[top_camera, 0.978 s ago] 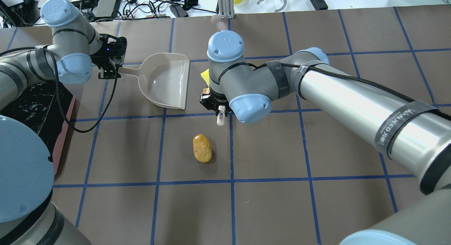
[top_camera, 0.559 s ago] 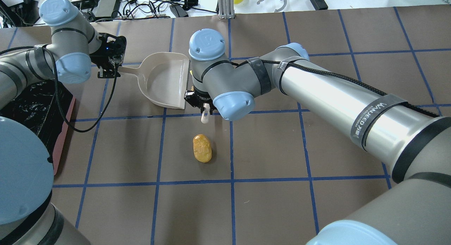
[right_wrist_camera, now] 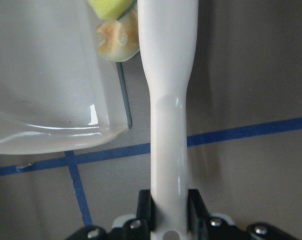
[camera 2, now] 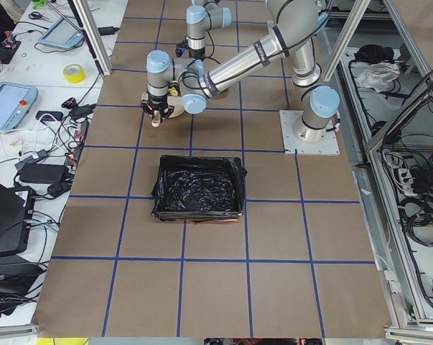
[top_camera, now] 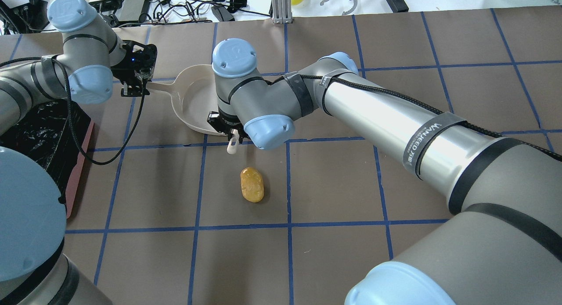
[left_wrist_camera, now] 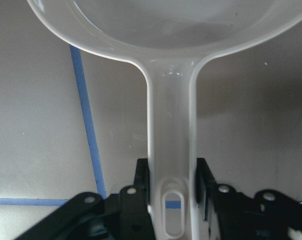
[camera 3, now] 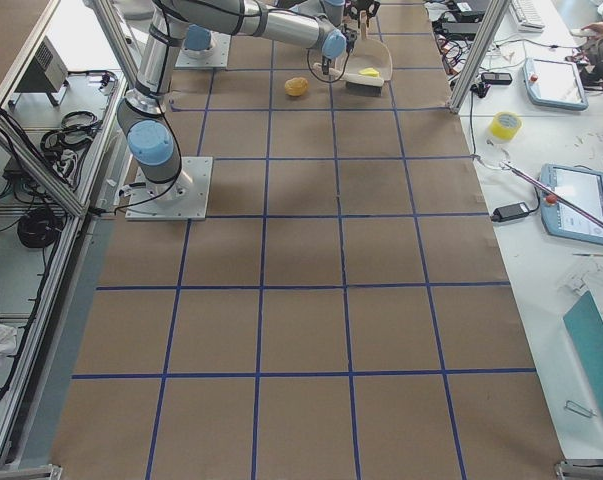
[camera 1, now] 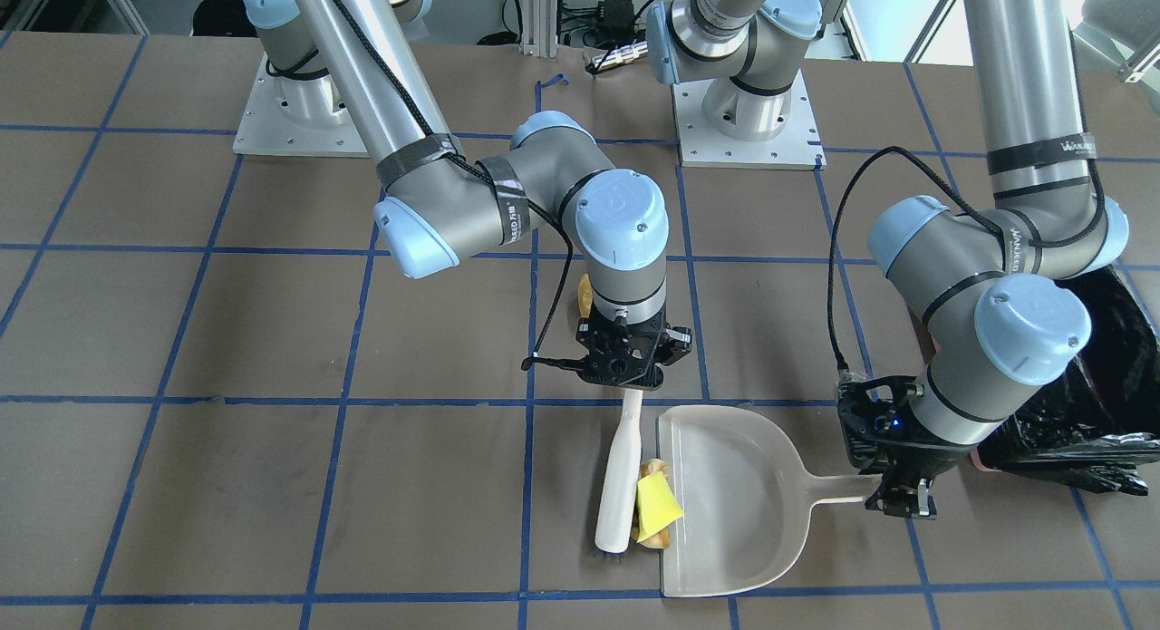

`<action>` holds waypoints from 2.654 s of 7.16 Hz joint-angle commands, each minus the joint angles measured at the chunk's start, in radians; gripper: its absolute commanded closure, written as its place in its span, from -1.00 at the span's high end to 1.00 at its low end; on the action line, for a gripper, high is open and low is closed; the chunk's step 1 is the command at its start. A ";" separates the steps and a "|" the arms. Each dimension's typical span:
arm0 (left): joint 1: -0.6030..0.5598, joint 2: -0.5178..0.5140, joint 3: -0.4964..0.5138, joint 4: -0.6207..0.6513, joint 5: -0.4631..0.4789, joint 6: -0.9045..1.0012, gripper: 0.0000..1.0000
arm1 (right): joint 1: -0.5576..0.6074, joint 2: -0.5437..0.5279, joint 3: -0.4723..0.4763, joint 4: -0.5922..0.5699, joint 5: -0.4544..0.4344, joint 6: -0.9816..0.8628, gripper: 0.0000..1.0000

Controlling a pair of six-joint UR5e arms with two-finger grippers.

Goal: Sweep and dump trash into bin
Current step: 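Sweep the sponge and peel into the dustpan with the right-held brush, then sweep the yellow potato into the dustpan with the right-held brush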

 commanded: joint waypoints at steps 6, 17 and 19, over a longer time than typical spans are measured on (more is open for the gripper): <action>0.000 0.021 -0.006 -0.001 0.000 0.011 -1.00 | 0.098 0.039 -0.096 0.008 0.039 0.225 -0.96; 0.009 0.200 -0.233 -0.027 -0.006 0.023 -1.00 | 0.046 -0.599 0.442 0.388 -0.188 0.015 -1.00; 0.008 0.334 -0.366 -0.050 0.036 0.028 -1.00 | 0.151 -0.608 0.457 0.387 -0.173 -0.031 -1.00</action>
